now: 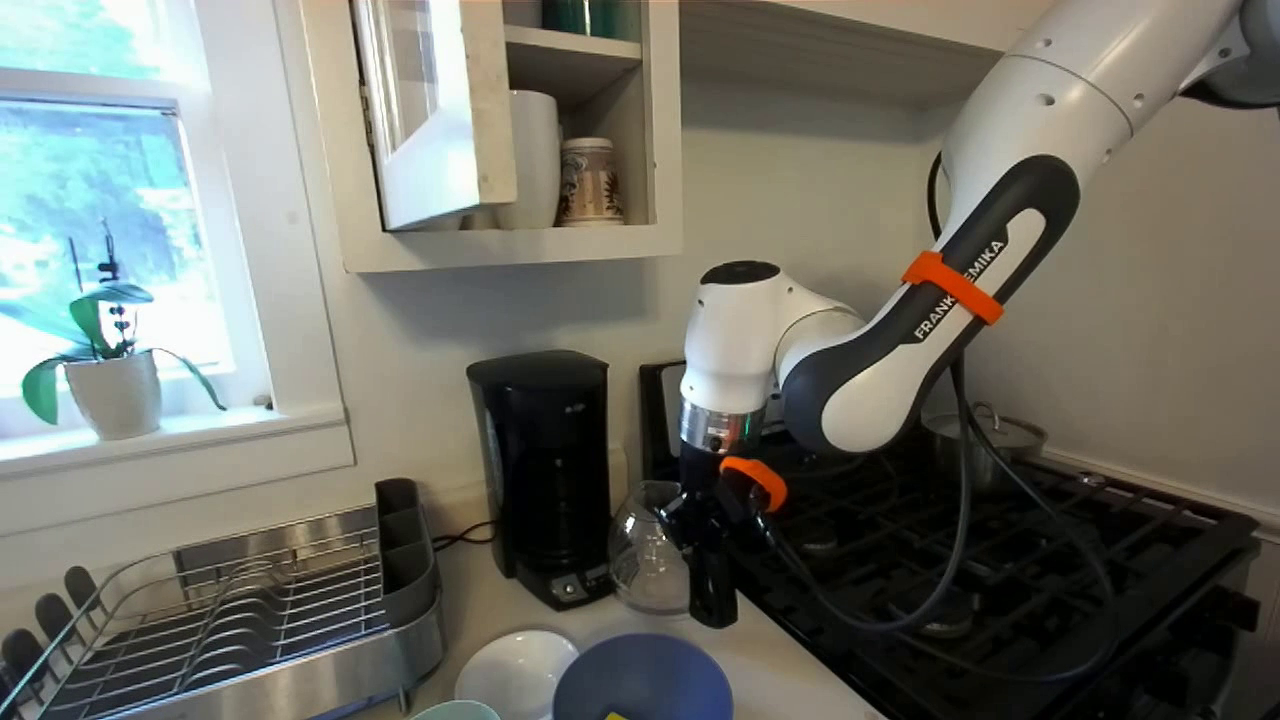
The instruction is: Put the clear kettle on the drip tray of the coffee machine
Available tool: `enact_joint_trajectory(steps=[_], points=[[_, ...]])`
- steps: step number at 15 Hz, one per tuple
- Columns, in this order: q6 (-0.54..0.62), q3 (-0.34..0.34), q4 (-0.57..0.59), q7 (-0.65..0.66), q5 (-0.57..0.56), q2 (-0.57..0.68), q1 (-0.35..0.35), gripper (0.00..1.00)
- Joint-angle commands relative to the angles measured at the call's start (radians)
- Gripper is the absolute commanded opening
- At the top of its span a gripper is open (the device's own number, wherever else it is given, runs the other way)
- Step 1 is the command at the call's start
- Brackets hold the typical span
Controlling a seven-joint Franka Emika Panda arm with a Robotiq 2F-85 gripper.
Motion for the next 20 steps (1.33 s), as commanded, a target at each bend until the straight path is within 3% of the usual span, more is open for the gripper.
enact_joint_trajectory(steps=[1,9,20], points=[[0.042,-0.003,0.003,0.023,-0.027,-0.047,-0.002,0.08],[-0.006,0.034,0.081,-0.084,0.036,-0.02,-0.024,0.08],[-0.187,0.022,0.381,-0.188,0.11,0.168,-0.009,0.08]])
